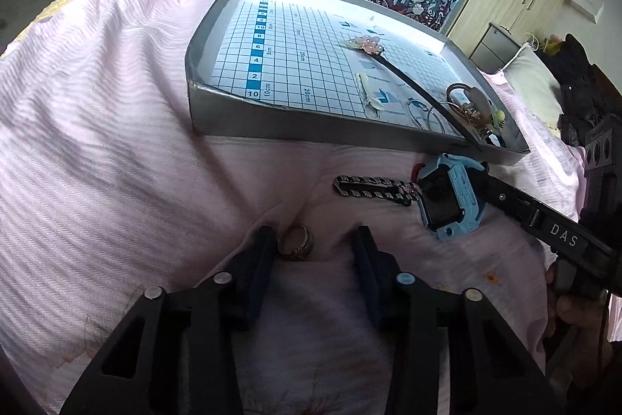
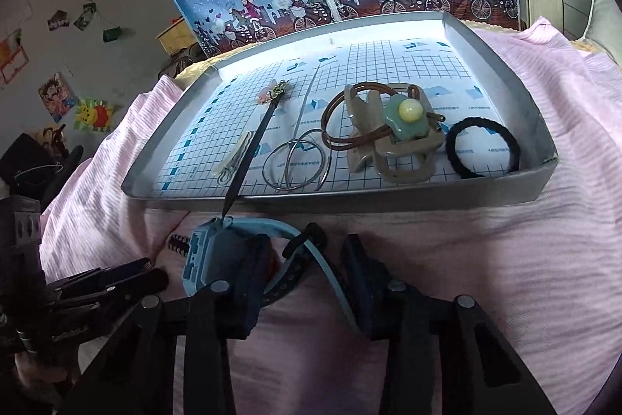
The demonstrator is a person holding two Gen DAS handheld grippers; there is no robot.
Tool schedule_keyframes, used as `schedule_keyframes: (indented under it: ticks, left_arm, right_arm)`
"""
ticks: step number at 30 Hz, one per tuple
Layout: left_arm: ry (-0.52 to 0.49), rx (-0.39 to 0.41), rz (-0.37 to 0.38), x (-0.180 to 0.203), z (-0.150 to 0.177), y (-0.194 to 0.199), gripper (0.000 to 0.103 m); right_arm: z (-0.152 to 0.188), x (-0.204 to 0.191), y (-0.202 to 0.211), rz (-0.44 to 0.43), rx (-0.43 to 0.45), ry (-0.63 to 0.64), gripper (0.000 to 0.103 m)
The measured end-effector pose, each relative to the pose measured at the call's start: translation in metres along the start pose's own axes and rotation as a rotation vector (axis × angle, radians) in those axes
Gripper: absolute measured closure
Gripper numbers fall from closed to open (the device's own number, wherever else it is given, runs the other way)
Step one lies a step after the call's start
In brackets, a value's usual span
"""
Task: Organize jewelry
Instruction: 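Grasp the blue watch with the right gripper while the left grasps the silver ring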
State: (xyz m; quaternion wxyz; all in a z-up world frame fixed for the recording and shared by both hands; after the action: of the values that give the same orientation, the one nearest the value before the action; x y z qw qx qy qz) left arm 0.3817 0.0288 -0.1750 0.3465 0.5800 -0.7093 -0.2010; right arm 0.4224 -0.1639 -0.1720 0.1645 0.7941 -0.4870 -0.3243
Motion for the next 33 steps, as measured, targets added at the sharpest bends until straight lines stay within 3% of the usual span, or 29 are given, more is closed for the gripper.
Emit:
schedule_keyframes:
  ticks: [7, 9, 21, 28, 33]
  left_arm:
    - [-0.004, 0.015, 0.007, 0.005, 0.004, 0.005, 0.089]
    - [-0.014, 0.03, 0.006, 0.008, 0.006, 0.009, 0.094]
    - [-0.052, 0.16, 0.019, 0.035, 0.006, 0.045, 0.095]
    - [-0.057, 0.187, 0.05, 0.061, -0.016, 0.054, 0.095]
    - [-0.054, 0.198, 0.049, 0.073, -0.042, 0.046, 0.095]
  right_arm:
    - [0.003, -0.004, 0.002, -0.021, -0.004, 0.0, 0.087]
    - [0.004, -0.006, 0.005, -0.028, -0.005, -0.009, 0.088]
    - [-0.001, -0.011, 0.047, -0.079, 0.075, -0.06, 0.089]
    - [-0.021, -0.008, 0.07, -0.097, 0.177, -0.1, 0.089]
    - [-0.047, 0.008, 0.079, -0.051, 0.263, -0.125, 0.089]
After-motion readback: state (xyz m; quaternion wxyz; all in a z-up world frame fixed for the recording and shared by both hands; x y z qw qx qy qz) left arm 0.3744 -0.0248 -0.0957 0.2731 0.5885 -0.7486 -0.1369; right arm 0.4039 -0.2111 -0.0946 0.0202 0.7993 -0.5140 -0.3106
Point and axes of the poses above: each gripper's, at about its wrist camera, not at the fingertips, and y roughly against the way its jaws point, x to its right, z to its underside, the point moved 5 cm from there along -y, roughly the way its jaws point, and after that the axes turned 10 degrees about x, right-handed, at the moved point
